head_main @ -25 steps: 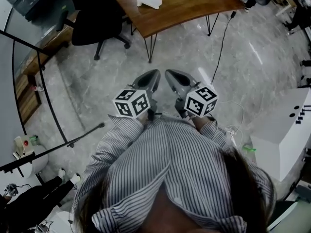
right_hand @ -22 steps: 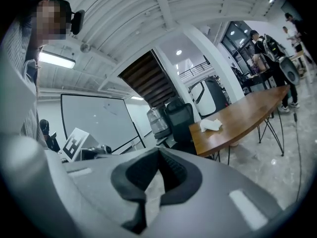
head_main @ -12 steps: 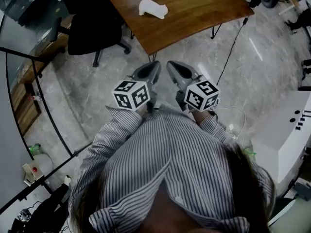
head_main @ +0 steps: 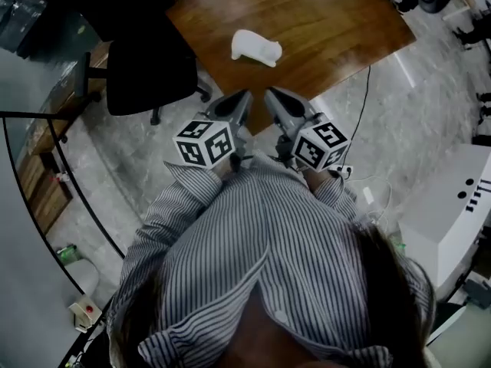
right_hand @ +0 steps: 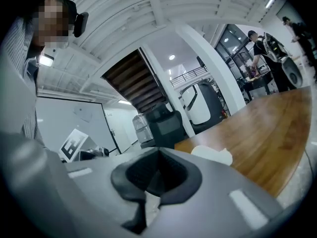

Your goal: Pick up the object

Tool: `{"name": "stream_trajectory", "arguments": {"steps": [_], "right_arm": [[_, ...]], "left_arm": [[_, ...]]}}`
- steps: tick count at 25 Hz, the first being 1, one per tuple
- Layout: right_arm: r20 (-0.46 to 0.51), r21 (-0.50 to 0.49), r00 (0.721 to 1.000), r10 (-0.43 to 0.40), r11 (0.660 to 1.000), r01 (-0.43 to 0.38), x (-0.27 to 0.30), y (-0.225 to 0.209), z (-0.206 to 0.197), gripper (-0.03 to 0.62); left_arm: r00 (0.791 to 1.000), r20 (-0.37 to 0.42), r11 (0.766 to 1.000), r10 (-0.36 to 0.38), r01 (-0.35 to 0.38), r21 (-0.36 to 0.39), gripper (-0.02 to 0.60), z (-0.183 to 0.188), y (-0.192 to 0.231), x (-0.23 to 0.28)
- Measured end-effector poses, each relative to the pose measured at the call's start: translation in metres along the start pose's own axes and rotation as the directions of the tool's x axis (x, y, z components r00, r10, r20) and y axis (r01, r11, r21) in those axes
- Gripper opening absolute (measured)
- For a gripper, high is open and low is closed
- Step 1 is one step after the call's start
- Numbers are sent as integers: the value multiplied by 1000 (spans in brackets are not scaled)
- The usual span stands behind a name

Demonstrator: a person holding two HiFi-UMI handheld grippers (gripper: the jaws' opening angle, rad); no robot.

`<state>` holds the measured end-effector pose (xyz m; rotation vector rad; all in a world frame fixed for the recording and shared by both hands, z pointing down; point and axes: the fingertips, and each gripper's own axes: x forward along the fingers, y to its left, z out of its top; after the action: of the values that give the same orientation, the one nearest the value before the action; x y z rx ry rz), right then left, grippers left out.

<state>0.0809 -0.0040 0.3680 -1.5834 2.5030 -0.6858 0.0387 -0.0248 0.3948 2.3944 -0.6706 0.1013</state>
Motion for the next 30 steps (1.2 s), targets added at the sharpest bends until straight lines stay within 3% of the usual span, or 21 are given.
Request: {"name": "stream_trajectory", "arguments": {"steps": [4, 10, 19, 23, 27, 30], "right_arm": [[-81, 8, 997, -5, 1000, 6, 20, -14, -11, 2], [-155, -11, 988, 15, 1000, -17, 43, -33, -12, 3], [-310, -131, 946, 96, 981, -142, 70, -63, -1, 23], [-423, -229, 899, 112, 947, -226, 80, -80, -4, 46], [-578, -313, 807, 121, 881, -356, 106, -97, -24, 100], [-659, -390, 749, 66, 822, -416, 126, -111, -36, 160]], "left_arm": [[999, -29, 1000, -26, 26, 12, 2, 6, 12, 18], [999, -26, 997, -31, 29, -71, 2, 18, 34, 41], [1000, 14, 987, -22, 24, -162, 3, 26, 50, 70], [1000, 24, 982, -4, 8, -188, 3, 17, 56, 78], [999, 25, 975, 21, -15, -221, 3, 6, 69, 88], [999, 21, 967, 39, -33, -252, 3, -1, 80, 92]]}}
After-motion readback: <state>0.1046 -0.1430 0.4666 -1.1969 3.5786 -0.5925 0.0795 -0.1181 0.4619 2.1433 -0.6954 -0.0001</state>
